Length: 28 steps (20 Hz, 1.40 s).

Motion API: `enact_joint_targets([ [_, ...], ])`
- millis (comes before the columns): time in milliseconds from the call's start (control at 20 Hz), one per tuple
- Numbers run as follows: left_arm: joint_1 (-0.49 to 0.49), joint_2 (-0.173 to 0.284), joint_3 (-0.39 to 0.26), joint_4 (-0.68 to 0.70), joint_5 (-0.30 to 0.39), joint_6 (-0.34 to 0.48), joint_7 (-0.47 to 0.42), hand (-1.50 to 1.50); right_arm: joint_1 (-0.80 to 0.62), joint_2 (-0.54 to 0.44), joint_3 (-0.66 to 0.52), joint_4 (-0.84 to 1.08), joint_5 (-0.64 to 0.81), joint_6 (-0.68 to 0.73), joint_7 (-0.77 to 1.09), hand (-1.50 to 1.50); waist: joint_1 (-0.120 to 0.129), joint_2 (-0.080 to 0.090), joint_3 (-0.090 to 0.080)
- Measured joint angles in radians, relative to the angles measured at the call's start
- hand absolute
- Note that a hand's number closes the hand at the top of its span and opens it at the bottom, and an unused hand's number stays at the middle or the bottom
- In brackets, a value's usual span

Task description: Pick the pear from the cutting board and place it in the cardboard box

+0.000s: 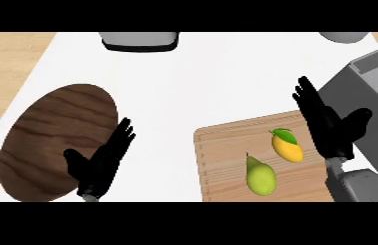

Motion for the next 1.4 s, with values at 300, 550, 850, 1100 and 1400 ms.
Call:
enact_joint_targets([
  [300,-0.052,0.158,0.062,0.004,-0.148,0.072,-0.027,0.00,0.103,-0.121,-0.060,-0.086,0.061,0.080,-0.228,-1.50,-0.096,-0.011,-0.033],
  [550,-0.058,0.229,0.076,0.019,-0.223,0.102,-0.040,0.00,0.213,-0.156,-0.208,-0.095,0.133,-0.038,-0.434,-1.50,-0.151,-0.023,-0.046],
  [850,-0.092,0.255,0.069,0.044,-0.287,0.114,-0.049,0.00,0.482,-0.219,-0.218,-0.199,0.298,-0.045,-0.727,-1.50,-0.142,-0.009,-0.049],
  [1100,-0.118,0.258,0.065,0.045,-0.310,0.115,-0.033,0.00,0.699,-0.319,-0.210,-0.377,0.477,-0.104,-0.654,-1.50,-0.131,-0.004,-0.053],
  [1400,-0.140,0.256,0.064,0.052,-0.319,0.095,-0.023,0.00,0.896,-0.403,-0.179,-0.697,0.648,-0.095,-0.366,-1.50,-0.106,0.002,-0.055],
])
